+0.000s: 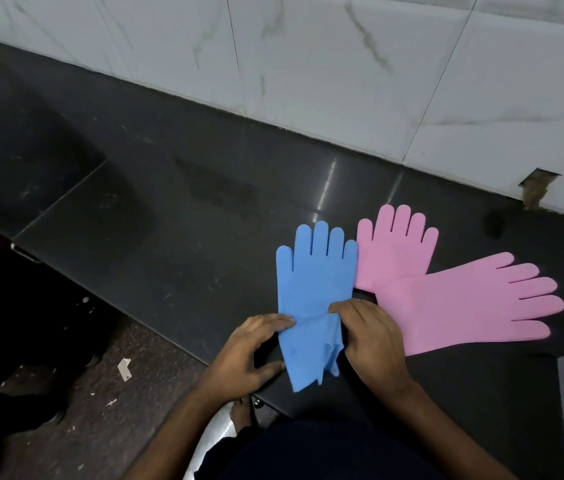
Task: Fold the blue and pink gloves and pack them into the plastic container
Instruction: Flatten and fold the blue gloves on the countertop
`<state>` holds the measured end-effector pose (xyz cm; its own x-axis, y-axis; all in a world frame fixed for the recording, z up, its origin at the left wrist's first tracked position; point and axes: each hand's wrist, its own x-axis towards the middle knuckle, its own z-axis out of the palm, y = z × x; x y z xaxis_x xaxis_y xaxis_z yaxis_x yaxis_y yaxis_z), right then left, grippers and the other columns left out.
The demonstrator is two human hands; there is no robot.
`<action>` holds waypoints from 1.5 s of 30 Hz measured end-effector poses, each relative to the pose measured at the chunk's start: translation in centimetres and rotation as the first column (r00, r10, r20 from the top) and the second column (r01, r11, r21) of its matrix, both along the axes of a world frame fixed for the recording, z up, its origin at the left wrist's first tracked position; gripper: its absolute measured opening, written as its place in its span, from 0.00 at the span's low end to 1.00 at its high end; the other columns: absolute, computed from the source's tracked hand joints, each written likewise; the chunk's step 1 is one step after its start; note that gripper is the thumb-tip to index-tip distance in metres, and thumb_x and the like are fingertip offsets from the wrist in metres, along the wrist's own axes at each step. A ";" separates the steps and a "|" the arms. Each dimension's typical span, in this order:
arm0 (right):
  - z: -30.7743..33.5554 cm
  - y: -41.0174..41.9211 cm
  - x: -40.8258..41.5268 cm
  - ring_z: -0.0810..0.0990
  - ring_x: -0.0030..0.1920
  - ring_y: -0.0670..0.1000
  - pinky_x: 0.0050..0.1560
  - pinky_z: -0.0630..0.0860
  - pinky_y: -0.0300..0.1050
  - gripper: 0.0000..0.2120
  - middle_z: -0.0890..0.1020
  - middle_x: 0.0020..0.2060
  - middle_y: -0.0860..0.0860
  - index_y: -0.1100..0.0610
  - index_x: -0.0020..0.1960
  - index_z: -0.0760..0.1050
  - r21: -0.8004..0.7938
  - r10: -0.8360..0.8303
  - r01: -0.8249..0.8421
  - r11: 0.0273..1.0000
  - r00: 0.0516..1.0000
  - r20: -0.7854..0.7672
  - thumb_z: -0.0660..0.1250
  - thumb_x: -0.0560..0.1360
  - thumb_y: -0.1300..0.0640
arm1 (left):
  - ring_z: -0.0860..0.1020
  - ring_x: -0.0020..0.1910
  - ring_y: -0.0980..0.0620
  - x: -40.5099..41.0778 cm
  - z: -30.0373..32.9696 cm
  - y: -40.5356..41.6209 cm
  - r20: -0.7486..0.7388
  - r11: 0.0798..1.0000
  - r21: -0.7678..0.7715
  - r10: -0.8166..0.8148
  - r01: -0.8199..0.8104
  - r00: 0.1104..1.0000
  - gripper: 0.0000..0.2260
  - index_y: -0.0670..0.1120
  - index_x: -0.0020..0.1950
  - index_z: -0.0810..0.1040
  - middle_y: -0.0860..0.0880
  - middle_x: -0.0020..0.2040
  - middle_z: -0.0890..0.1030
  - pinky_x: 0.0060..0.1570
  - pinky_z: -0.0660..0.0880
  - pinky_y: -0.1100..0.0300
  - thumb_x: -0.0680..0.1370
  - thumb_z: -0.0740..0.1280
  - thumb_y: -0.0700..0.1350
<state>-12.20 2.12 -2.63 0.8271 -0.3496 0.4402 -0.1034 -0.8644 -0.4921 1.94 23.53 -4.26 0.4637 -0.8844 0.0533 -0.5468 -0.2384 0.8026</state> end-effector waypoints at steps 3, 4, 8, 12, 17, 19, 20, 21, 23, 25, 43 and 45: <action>0.3 0.0 0.0 0.77 0.42 0.44 0.44 0.74 0.38 0.07 0.79 0.42 0.41 0.56 0.49 0.79 0.179 -0.015 0.000 0.984 0.997 0.080 0.62 0.80 0.57 | 0.73 0.71 0.53 -1.7 -0.5 -0.3 0.123 0.993 -0.056 0.111 -0.104 0.986 0.23 0.48 0.68 0.79 0.55 0.66 0.79 0.69 0.72 0.48 0.74 0.79 0.49; 0.4 0.0 0.0 0.75 0.41 0.41 0.43 0.72 0.36 0.08 0.76 0.41 0.35 0.54 0.48 0.78 0.231 -0.015 -0.008 0.973 0.995 0.099 0.61 0.81 0.55 | 0.73 0.70 0.52 -2.2 -0.5 -0.6 0.169 0.988 -0.069 0.151 -0.141 0.974 0.22 0.48 0.67 0.79 0.55 0.65 0.79 0.68 0.72 0.49 0.75 0.78 0.51; 0.4 0.5 -0.4 0.76 0.40 0.44 0.43 0.74 0.42 0.04 0.77 0.40 0.38 0.54 0.47 0.77 0.235 0.028 -0.059 0.970 0.991 0.132 0.63 0.76 0.60 | 0.73 0.70 0.55 -3.2 -0.1 -2.1 0.240 0.978 -0.077 0.207 -0.194 0.948 0.19 0.50 0.67 0.76 0.54 0.66 0.77 0.67 0.70 0.55 0.78 0.71 0.51; 0.8 0.4 -0.8 0.79 0.41 0.49 0.42 0.76 0.47 0.05 0.81 0.41 0.47 0.54 0.50 0.77 0.127 0.098 -0.117 0.985 0.984 0.147 0.66 0.76 0.61 | 0.75 0.66 0.54 -3.1 0.2 -2.8 0.256 0.975 -0.093 0.218 -0.201 0.942 0.16 0.49 0.64 0.78 0.53 0.64 0.78 0.62 0.73 0.52 0.76 0.67 0.44; 1.0 0.0 -1.4 0.78 0.44 0.54 0.45 0.76 0.56 0.08 0.80 0.44 0.51 0.55 0.49 0.76 0.339 -0.024 -0.034 0.940 0.986 0.164 0.64 0.75 0.67 | 0.81 0.57 0.52 -3.1 0.8 -2.0 0.339 0.935 -0.327 0.254 -0.139 0.906 0.14 0.47 0.59 0.78 0.52 0.56 0.80 0.53 0.77 0.55 0.77 0.70 0.34; 1.3 -0.5 -0.6 0.76 0.45 0.56 0.49 0.75 0.63 0.10 0.78 0.44 0.55 0.59 0.49 0.76 0.489 -0.147 0.101 0.866 0.988 0.057 0.65 0.76 0.73 | 0.82 0.55 0.51 -3.1 1.6 -2.0 0.290 0.917 -0.376 0.254 -0.135 0.923 0.08 0.44 0.60 0.80 0.50 0.55 0.82 0.53 0.77 0.56 0.81 0.67 0.37; 1.5 -1.3 0.5 0.71 0.45 0.53 0.50 0.72 0.60 0.10 0.76 0.43 0.55 0.59 0.50 0.75 0.431 -0.225 0.194 0.881 0.974 0.021 0.65 0.76 0.73 | 0.82 0.54 0.53 -3.1 2.0 -2.1 0.260 0.912 -0.383 0.261 -0.149 0.930 0.07 0.43 0.59 0.81 0.50 0.54 0.82 0.52 0.78 0.57 0.82 0.66 0.39; 1.7 -2.8 2.1 0.63 0.45 0.48 0.48 0.67 0.52 0.08 0.71 0.42 0.53 0.58 0.49 0.72 0.256 -0.328 0.311 0.915 0.944 0.024 0.65 0.76 0.70 | 0.82 0.52 0.54 -2.9 2.3 -2.3 0.239 0.911 -0.378 0.270 -0.167 0.933 0.07 0.42 0.58 0.81 0.51 0.52 0.82 0.50 0.78 0.58 0.83 0.65 0.40; 2.7 -6.6 6.3 0.51 0.45 0.45 0.46 0.50 0.44 0.06 0.61 0.42 0.50 0.57 0.46 0.67 -0.179 -0.495 0.492 0.852 0.868 0.030 0.64 0.76 0.60 | 0.82 0.49 0.55 -2.7 2.7 -2.7 0.204 0.916 -0.356 0.271 -0.187 0.941 0.06 0.42 0.56 0.82 0.51 0.50 0.82 0.46 0.78 0.57 0.83 0.66 0.40; 2.4 -9.2 8.6 0.54 0.45 0.50 0.47 0.57 0.51 0.08 0.62 0.44 0.50 0.56 0.49 0.66 -0.283 -0.620 0.570 0.771 0.774 -0.132 0.57 0.79 0.51 | 0.82 0.50 0.53 -2.9 2.7 -3.0 0.130 0.916 -0.352 0.252 -0.193 0.959 0.06 0.43 0.55 0.81 0.52 0.50 0.82 0.47 0.78 0.55 0.83 0.64 0.40; 1.1 -3.6 1.8 0.81 0.44 0.49 0.53 0.79 0.50 0.17 0.83 0.43 0.48 0.53 0.50 0.77 0.180 -0.256 0.445 0.877 0.750 -0.610 0.53 0.85 0.46 | 0.76 0.26 0.55 -2.6 1.3 -7.1 -0.450 0.851 0.159 0.513 -0.500 0.731 0.19 0.45 0.34 0.67 0.49 0.29 0.74 0.26 0.75 0.62 0.84 0.64 0.48; 1.1 -3.4 1.6 0.80 0.43 0.48 0.52 0.79 0.49 0.18 0.82 0.41 0.48 0.52 0.49 0.76 0.142 -0.260 0.441 0.887 0.728 -0.635 0.52 0.85 0.45 | 0.79 0.27 0.54 -2.6 1.2 -7.1 -0.464 0.843 0.183 0.527 -0.506 0.712 0.19 0.44 0.35 0.69 0.46 0.30 0.76 0.27 0.78 0.59 0.84 0.64 0.47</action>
